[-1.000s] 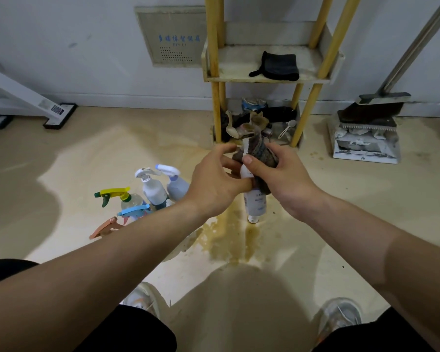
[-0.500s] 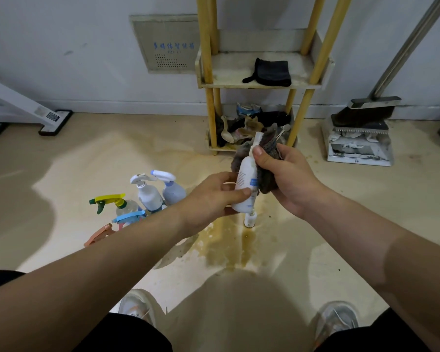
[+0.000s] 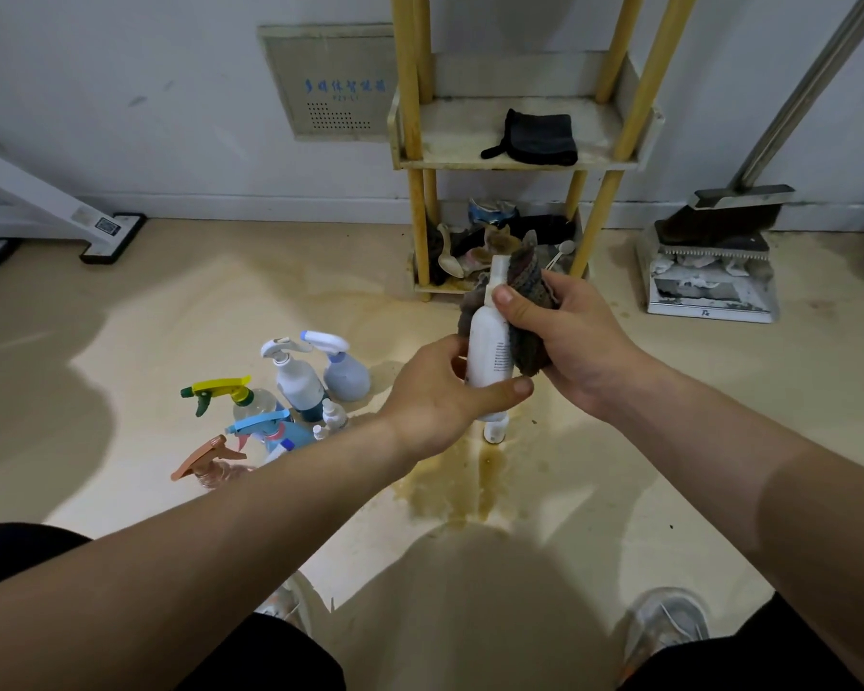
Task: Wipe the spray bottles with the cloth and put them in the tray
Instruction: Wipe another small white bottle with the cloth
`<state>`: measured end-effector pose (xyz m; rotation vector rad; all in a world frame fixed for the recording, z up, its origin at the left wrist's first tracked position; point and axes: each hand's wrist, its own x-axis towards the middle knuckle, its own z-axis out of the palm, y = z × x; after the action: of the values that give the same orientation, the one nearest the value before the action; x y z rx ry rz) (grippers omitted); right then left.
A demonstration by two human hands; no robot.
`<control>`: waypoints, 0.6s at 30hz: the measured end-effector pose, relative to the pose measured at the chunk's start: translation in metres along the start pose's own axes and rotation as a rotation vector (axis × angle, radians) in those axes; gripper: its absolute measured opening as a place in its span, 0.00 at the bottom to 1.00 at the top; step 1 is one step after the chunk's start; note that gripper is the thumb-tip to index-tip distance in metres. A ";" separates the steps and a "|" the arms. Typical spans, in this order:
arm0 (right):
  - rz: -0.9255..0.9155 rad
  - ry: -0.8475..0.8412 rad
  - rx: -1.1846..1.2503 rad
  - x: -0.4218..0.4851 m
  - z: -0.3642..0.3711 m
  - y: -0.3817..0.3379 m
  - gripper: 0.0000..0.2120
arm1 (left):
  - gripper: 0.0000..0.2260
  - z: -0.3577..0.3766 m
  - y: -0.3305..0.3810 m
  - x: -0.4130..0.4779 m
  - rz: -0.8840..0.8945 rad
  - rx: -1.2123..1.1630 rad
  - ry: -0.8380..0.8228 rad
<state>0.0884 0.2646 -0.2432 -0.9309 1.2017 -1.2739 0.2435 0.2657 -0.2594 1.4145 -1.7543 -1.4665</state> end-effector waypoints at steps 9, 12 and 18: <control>0.086 -0.012 0.118 -0.001 0.000 -0.007 0.11 | 0.11 -0.011 -0.002 0.003 -0.021 -0.246 -0.232; 0.170 -0.048 0.198 0.001 -0.003 -0.010 0.20 | 0.12 -0.016 -0.002 0.004 -0.009 -0.160 -0.200; 0.083 -0.078 0.009 0.003 -0.011 -0.012 0.14 | 0.09 -0.026 0.001 0.007 0.021 -0.043 -0.225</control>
<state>0.0748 0.2615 -0.2334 -0.9066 1.1608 -1.1656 0.2624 0.2480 -0.2512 1.2456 -1.8506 -1.6976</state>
